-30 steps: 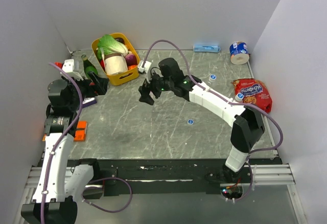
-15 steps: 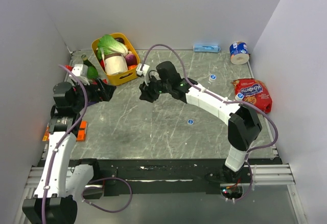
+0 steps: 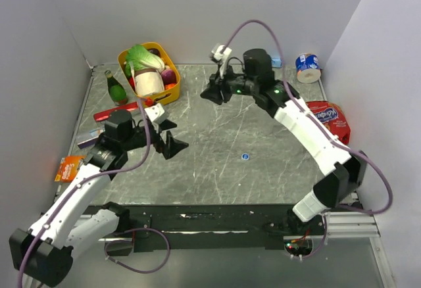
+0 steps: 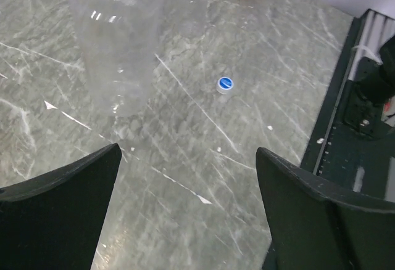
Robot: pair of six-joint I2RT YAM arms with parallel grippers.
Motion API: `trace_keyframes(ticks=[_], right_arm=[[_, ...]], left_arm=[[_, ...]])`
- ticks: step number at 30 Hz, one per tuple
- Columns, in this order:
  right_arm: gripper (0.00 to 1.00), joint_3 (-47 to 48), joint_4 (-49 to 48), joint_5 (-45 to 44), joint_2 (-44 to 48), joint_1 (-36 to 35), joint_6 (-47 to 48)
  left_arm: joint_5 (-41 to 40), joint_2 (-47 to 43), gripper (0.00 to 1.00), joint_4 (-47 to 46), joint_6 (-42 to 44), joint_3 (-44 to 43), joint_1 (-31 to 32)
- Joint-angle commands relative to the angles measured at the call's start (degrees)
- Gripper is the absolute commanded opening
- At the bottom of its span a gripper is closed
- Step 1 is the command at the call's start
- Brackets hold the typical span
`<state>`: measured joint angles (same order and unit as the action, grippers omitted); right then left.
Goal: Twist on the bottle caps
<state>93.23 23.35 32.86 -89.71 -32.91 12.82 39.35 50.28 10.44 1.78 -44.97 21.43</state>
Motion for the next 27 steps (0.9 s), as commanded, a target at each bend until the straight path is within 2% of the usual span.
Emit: trace_keyframes(ticks=[1, 10, 15, 20, 27], right_arm=[[0.00, 0.5, 1.2, 4.2, 4.7, -0.3, -5.4], [0.00, -1.7, -2.8, 9.1, 7.4, -0.5, -12.7], [0.00, -3.0, -4.2, 10.2, 8.1, -0.7, -15.8], [0.00, -3.9, -5.3, 11.0, 8.7, -0.7, -17.7], [0.00, -4.8, -6.8, 11.3, 9.0, -0.6, -18.7]], left_arm=[[-5.4, 4.2, 0.96, -9.1, 0.6, 0.3, 3.3], [-9.2, 13.2, 0.96, -16.1, 0.2, -1.8, 9.7], [-9.6, 15.6, 0.96, -19.6, -0.1, -2.1, 10.5], [-8.7, 16.8, 0.99, -18.8, 0.4, -2.8, 10.7], [-3.9, 17.4, 0.83, -18.5, 1.6, -2.7, 10.7]])
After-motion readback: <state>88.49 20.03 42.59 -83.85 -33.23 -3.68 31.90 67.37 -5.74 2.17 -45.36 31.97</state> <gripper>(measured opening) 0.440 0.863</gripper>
